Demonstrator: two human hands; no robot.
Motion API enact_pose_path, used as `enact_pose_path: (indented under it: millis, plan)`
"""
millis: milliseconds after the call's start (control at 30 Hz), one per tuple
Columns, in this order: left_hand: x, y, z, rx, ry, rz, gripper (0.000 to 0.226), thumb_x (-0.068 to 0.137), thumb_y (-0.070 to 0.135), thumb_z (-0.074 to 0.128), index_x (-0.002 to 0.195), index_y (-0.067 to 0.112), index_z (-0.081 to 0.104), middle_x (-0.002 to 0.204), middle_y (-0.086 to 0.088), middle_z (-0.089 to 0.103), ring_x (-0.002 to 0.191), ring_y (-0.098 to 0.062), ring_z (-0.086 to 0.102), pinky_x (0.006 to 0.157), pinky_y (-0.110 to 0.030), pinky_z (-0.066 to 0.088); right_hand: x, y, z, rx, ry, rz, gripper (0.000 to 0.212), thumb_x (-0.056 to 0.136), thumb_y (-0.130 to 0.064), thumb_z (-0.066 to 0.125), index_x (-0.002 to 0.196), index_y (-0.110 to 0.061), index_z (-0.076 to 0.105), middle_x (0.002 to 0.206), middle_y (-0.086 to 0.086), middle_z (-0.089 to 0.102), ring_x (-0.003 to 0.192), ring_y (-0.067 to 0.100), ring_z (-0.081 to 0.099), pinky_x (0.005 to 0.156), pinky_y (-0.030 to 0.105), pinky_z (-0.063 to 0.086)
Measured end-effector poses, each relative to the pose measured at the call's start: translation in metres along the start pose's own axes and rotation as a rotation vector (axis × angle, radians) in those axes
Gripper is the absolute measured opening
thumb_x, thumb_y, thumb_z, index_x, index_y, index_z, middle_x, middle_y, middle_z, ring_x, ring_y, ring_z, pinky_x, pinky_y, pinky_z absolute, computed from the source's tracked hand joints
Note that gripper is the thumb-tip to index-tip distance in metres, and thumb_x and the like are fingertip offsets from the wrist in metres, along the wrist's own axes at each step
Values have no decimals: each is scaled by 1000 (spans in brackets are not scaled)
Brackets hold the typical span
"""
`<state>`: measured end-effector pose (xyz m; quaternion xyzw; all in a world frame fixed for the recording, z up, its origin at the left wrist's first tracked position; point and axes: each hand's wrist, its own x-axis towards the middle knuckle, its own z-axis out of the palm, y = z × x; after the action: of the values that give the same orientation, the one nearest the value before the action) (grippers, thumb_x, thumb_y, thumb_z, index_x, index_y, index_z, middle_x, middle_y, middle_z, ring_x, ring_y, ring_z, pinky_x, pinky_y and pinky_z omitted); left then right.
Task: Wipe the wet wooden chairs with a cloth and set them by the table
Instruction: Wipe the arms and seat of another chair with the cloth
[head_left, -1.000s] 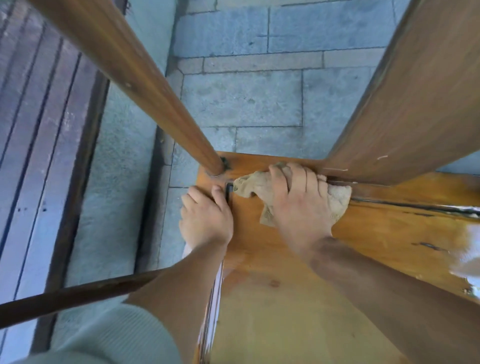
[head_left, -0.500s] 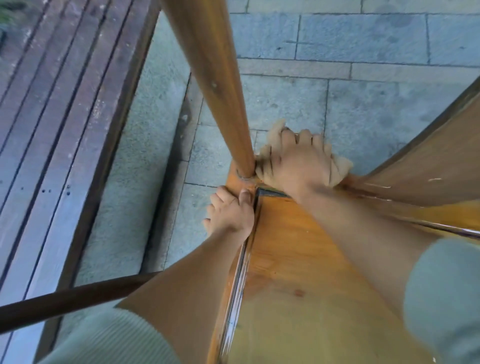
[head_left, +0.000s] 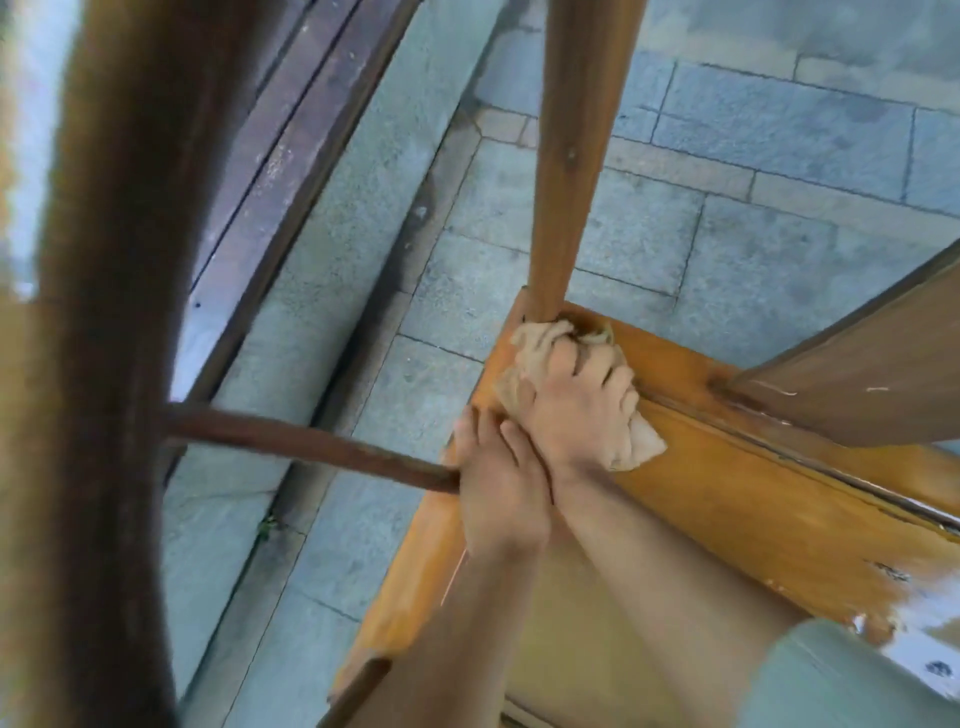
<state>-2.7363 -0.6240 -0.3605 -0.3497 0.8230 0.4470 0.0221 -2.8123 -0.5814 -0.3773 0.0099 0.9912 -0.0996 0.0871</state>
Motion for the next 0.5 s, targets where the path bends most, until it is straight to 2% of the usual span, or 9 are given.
enact_pose_path:
  millis: [67, 133, 200, 233, 267, 333, 433, 500]
  plan:
    - [-26, -20, -22, -8, -107, 169, 27, 98, 18, 36, 111, 17, 59, 109, 2, 63, 104, -13, 57, 91, -35, 46, -20, 3, 6, -25, 16, -323, 42, 97, -40, 56, 130, -16, 60, 121, 22, 57, 110, 44, 54, 89, 53, 44]
    - [-54, -48, -30, 128, -39, 157, 36, 87, 7, 46, 117, 19, 63, 114, 4, 62, 110, -17, 56, 96, -36, 46, -18, 20, -3, -23, -106, -628, 56, 94, -53, 47, 139, -22, 56, 127, 17, 55, 115, 41, 50, 93, 50, 42]
    - [-78, -62, -35, 180, 188, -126, 37, 83, 5, 52, 117, 14, 64, 115, -2, 57, 111, -26, 53, 96, -41, 46, 1, 26, -5, -9, -207, -804, 59, 93, -56, 50, 144, -27, 51, 126, 10, 51, 117, 35, 46, 94, 46, 39]
    - [-80, -64, -34, 192, 279, -256, 35, 87, 7, 52, 121, 11, 62, 116, -5, 56, 112, -28, 52, 96, -41, 44, 17, 22, -4, -29, -188, -866, 56, 94, -50, 58, 145, -30, 48, 126, 6, 48, 118, 32, 44, 95, 44, 37]
    - [-82, -67, -36, 200, 337, -332, 37, 91, 10, 52, 127, 8, 60, 120, -8, 56, 116, -28, 50, 99, -40, 41, 30, 13, -3, -62, -169, -902, 55, 94, -43, 65, 145, -31, 45, 127, 5, 46, 120, 30, 42, 96, 43, 36]
    - [-81, -79, -43, 184, 361, -335, 38, 97, 17, 48, 132, 7, 59, 127, -8, 56, 121, -26, 48, 103, -38, 38, 45, -14, 3, -93, -111, -856, 52, 96, -37, 66, 143, -33, 44, 132, 6, 45, 124, 31, 38, 99, 43, 33]
    - [-72, -89, -53, 157, 355, -361, 33, 99, 20, 42, 111, 8, 71, 112, -10, 65, 109, -27, 55, 95, -38, 42, 25, -45, 24, -78, 5, -598, 42, 95, -42, 63, 134, -31, 52, 133, 9, 50, 122, 35, 42, 98, 46, 33]
    - [-76, -91, -57, 173, 345, -341, 33, 99, 18, 41, 101, 8, 72, 101, -10, 66, 101, -29, 57, 89, -38, 44, -12, -33, 34, -46, 30, -643, 45, 89, -39, 66, 132, -33, 54, 134, 8, 52, 119, 35, 45, 97, 47, 37]
